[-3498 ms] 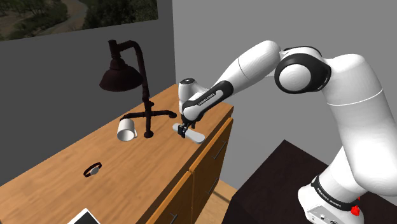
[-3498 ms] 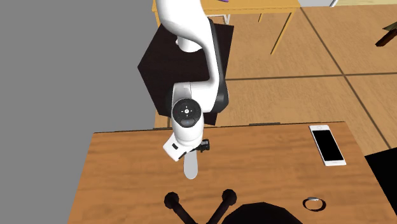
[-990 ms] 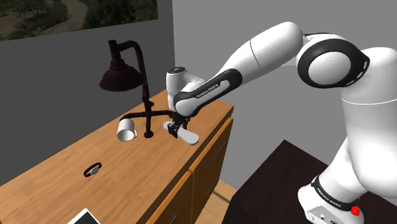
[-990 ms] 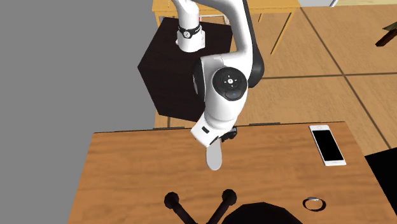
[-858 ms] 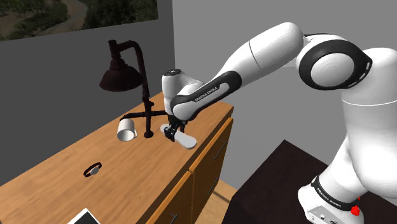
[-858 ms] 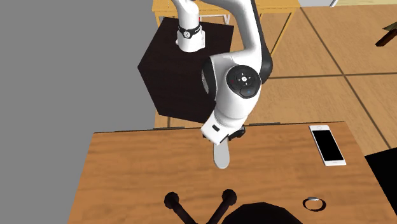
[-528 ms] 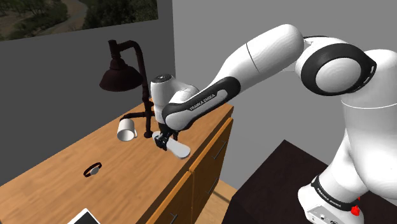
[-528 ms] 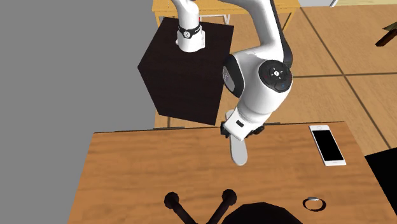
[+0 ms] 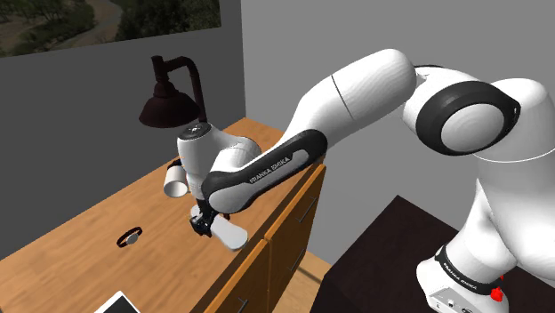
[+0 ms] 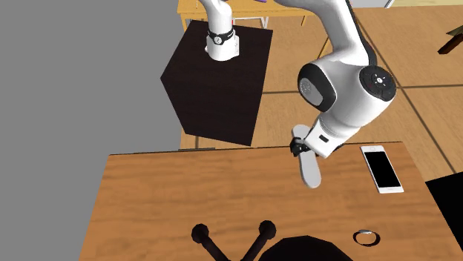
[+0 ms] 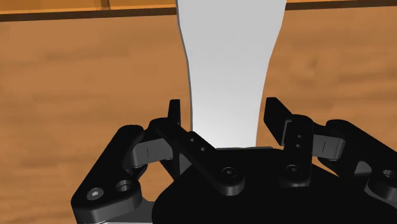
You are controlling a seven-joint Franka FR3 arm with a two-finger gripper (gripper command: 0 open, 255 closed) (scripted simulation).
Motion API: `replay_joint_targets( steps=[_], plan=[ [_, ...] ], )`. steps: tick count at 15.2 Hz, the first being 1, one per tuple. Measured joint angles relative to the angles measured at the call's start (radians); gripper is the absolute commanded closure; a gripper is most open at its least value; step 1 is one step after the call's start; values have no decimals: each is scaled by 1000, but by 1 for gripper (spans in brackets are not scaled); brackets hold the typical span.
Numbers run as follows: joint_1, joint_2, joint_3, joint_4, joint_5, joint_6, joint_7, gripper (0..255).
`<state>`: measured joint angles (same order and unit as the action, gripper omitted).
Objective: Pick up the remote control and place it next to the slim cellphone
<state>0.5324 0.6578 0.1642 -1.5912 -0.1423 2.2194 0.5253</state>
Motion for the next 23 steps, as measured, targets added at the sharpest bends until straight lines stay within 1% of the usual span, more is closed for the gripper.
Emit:
replay_joint_targets(
  steps=[3,4,6,8,10,23],
  plan=[
    [53,24,8,46,-6,-24,58,255],
    [74,41,11,77,-9,-40,79,255],
    [105,76,13,139,-13,-67,107,255],
    [130,96,15,167,-16,-75,132,255],
    [138,116,14,175,-20,-64,140,255],
    [148,222,0,187,-35,30,150,255]
  ],
)
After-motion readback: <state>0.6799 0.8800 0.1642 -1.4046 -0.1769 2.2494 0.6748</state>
